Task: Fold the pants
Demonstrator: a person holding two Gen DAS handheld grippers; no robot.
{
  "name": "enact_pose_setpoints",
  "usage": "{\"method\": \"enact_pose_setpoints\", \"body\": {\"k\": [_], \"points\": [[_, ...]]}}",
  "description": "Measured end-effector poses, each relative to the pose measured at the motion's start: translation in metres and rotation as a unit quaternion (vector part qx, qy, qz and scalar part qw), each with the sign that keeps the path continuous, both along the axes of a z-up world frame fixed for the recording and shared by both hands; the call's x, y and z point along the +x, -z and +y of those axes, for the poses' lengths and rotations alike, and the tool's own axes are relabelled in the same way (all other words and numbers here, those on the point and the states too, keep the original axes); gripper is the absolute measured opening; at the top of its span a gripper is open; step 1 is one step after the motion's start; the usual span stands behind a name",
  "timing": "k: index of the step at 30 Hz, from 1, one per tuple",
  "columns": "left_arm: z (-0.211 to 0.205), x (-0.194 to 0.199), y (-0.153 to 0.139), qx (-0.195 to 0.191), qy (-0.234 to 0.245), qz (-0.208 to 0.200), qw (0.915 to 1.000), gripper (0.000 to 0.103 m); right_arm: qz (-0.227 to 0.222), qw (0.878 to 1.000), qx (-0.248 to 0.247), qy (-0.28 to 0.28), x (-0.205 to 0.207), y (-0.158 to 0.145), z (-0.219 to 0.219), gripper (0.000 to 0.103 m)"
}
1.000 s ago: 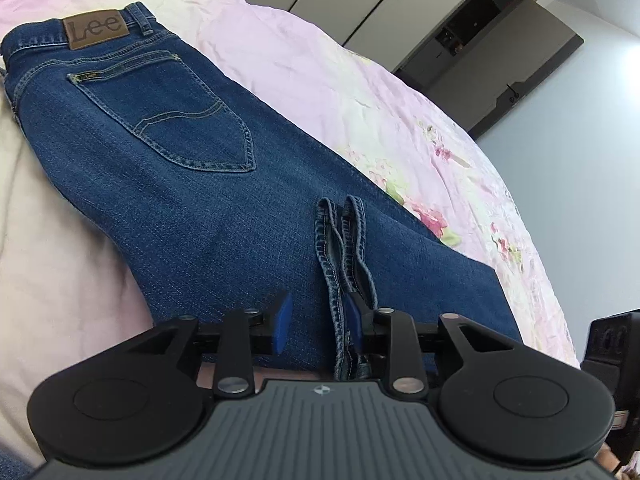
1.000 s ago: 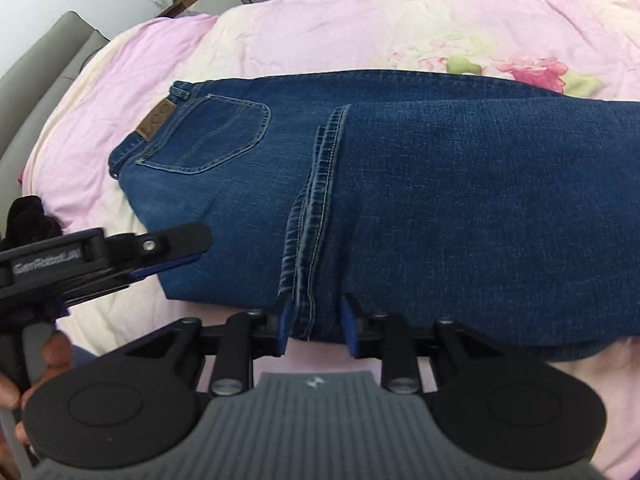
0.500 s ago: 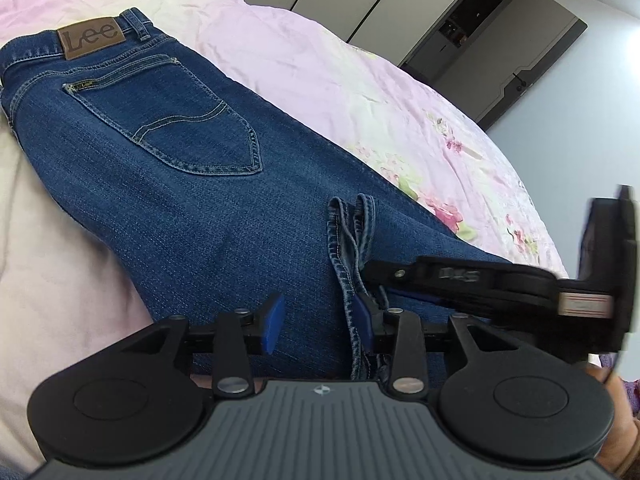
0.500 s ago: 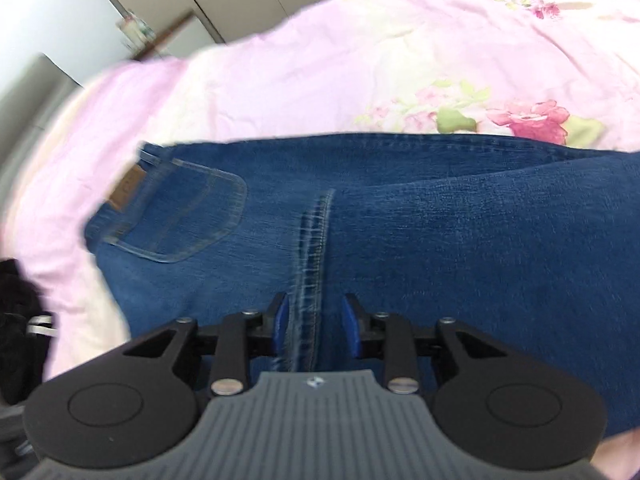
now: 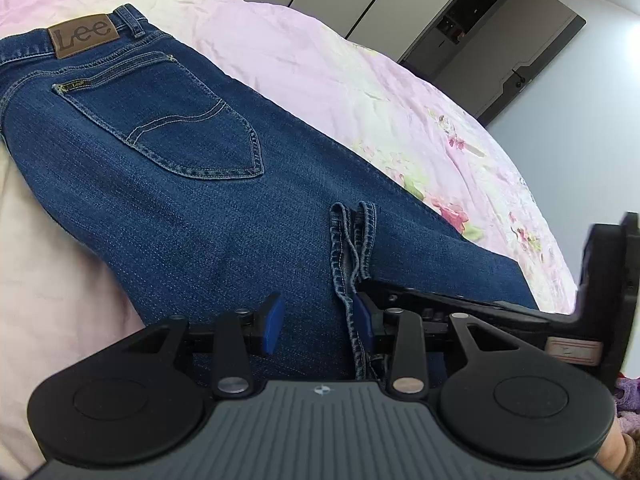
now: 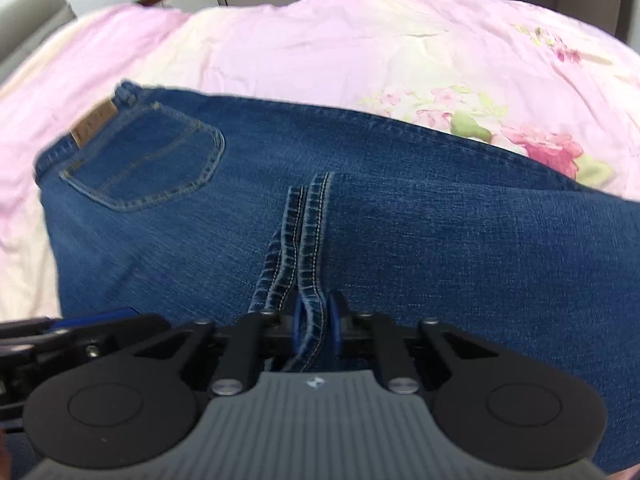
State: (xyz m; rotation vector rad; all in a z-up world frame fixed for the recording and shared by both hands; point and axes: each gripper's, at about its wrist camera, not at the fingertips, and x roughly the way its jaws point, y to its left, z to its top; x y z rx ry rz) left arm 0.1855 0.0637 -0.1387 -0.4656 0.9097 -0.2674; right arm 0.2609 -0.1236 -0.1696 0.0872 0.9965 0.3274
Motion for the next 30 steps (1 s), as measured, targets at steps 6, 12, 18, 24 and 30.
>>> {"method": "enact_pose_setpoints", "body": {"k": [6,12,18,24,30], "points": [[0.001,0.0,0.0,-0.001,-0.004,0.0,1.0,0.042,-0.013,0.999,0.048,-0.016,-0.013,-0.019,0.003,0.003],[0.0,0.001,0.002,-0.004,0.002,0.006,1.0,0.047,0.015,0.998,0.061,-0.015,-0.016,0.002,0.003,0.007],[-0.013,-0.004,-0.005,-0.01,0.043,-0.013,0.9989,0.069,-0.028,0.997,0.073,0.0,-0.044,-0.038,-0.04,0.026],[-0.044,0.013,0.001,0.007,0.062,0.006,0.9981,0.078,-0.041,0.993,0.04,0.099,-0.077,-0.047,-0.129,0.033],[-0.069,0.026,0.022,0.087,0.064,0.015,0.994,0.075,-0.051,0.981,0.127,0.14,-0.092,-0.042,-0.172,0.04]]}}
